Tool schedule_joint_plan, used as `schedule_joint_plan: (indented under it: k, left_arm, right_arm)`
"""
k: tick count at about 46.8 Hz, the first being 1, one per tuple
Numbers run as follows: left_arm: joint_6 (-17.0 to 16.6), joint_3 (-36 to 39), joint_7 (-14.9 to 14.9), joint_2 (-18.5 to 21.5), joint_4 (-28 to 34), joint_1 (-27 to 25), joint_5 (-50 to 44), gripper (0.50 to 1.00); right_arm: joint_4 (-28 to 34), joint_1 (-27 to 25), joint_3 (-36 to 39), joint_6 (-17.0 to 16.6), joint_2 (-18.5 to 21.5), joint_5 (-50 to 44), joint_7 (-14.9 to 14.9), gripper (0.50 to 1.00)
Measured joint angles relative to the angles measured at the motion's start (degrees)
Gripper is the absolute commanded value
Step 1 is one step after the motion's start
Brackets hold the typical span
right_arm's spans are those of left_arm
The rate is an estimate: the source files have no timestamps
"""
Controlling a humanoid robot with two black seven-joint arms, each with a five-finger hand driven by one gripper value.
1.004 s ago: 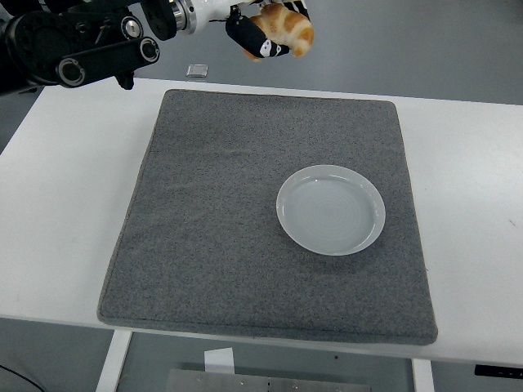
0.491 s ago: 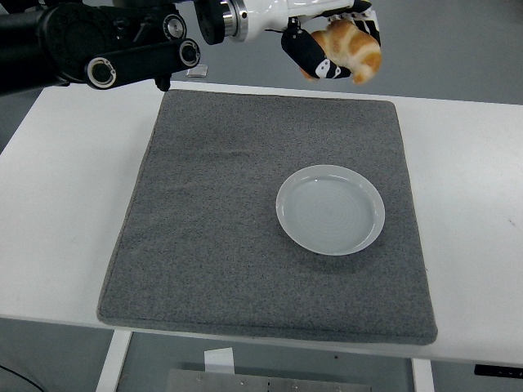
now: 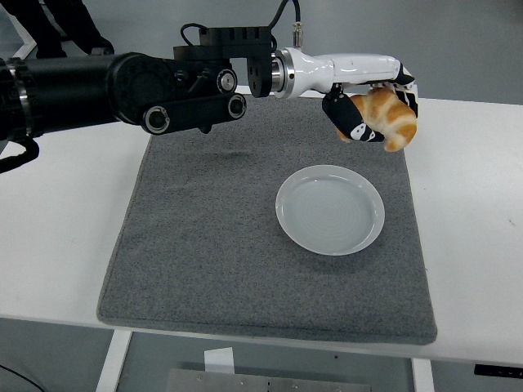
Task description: Place the bread on the plate
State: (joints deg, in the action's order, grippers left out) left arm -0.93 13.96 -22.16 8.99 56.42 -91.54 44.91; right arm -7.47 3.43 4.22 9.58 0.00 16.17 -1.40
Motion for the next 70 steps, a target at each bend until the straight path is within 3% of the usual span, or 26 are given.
schedule_joint_plan:
  k: [17, 35, 70]
  left_arm:
    - [-0.14, 0.02, 0.05, -0.90, -2.28, 5.36, 3.21, 0.500]
    - [-0.62, 1.17, 0.09, -4.42, -5.99, 11.47, 6.92, 0.500]
    - [-1.57, 2.57, 0.10, -5.57, -9.78, 17.32, 11.29, 0.500]
  right_arm:
    - [0.00, -0.02, 0.00, 0.00, 0.00, 0.00, 0.00, 0.952]
    - [0.00, -0.02, 0.00, 0.00, 0.00, 0.00, -0.01, 0.952]
    - [0.00, -0.01, 0.00, 0.00, 0.00, 0.00, -0.01, 0.952]
